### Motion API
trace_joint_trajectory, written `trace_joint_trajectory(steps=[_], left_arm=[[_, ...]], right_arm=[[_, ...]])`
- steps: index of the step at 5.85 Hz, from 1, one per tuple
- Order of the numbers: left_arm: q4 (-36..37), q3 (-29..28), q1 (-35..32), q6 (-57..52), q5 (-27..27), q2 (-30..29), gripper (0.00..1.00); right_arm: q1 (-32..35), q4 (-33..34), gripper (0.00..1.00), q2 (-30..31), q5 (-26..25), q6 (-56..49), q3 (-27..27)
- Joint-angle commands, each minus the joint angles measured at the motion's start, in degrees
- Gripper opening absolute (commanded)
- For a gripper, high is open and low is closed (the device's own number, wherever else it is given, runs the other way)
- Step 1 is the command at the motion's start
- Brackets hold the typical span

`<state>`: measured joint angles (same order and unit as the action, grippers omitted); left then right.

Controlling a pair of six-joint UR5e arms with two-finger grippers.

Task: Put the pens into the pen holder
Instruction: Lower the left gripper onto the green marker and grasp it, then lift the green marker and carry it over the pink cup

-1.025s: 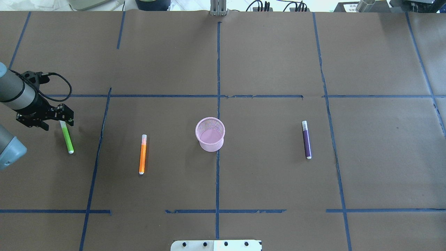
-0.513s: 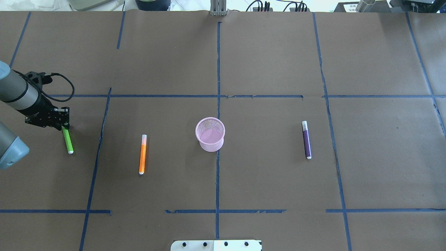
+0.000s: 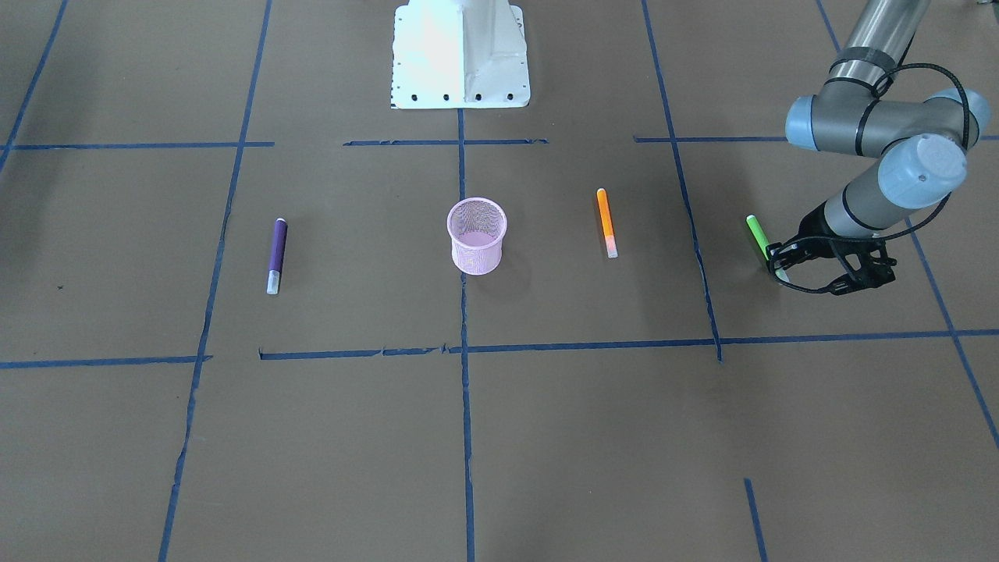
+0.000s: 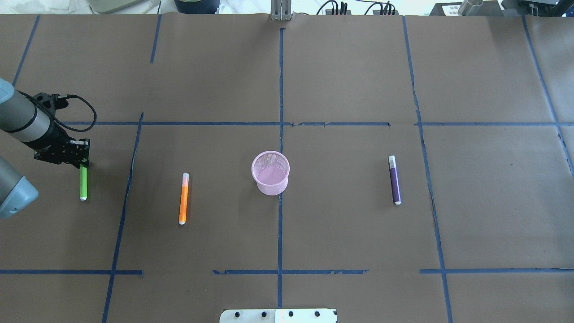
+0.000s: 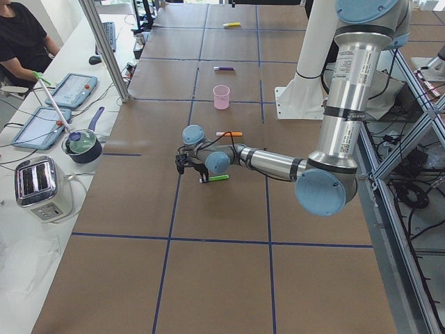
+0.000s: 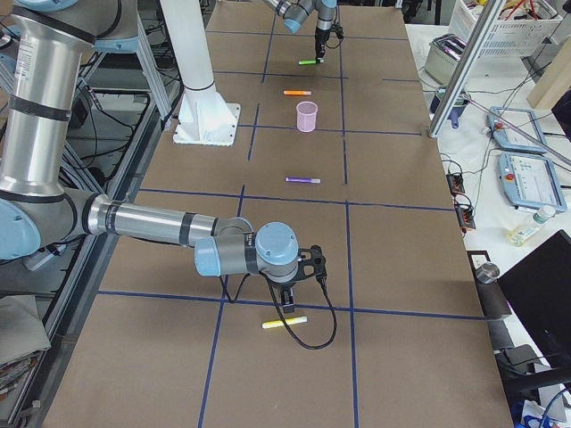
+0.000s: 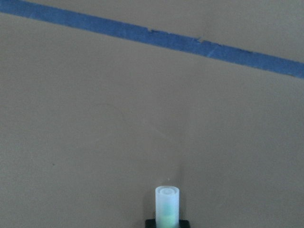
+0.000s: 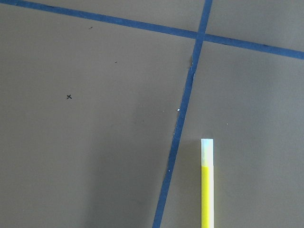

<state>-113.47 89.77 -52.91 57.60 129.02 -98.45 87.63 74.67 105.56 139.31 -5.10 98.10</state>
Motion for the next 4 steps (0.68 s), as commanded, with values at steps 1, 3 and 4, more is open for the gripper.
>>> trace_joint_trajectory(steps=[1, 3, 4], left_arm=[[0.26, 11.14, 1.66, -0.55, -0.35, -1.73, 0.00], [0.44, 14.65, 11.89, 0.06, -10.72, -16.43, 0.00], [0.44, 14.65, 17.18, 0.23, -20.82, -22.52, 0.00]], right_arm=[[-0.01, -0.14, 1.00, 0.00, 0.00, 0.00, -0.01], [-0.01, -0.40, 1.00, 0.00, 0.00, 0.00, -0.01], [-0.01, -0.49, 1.00, -0.09, 0.00, 0.00, -0.01]])
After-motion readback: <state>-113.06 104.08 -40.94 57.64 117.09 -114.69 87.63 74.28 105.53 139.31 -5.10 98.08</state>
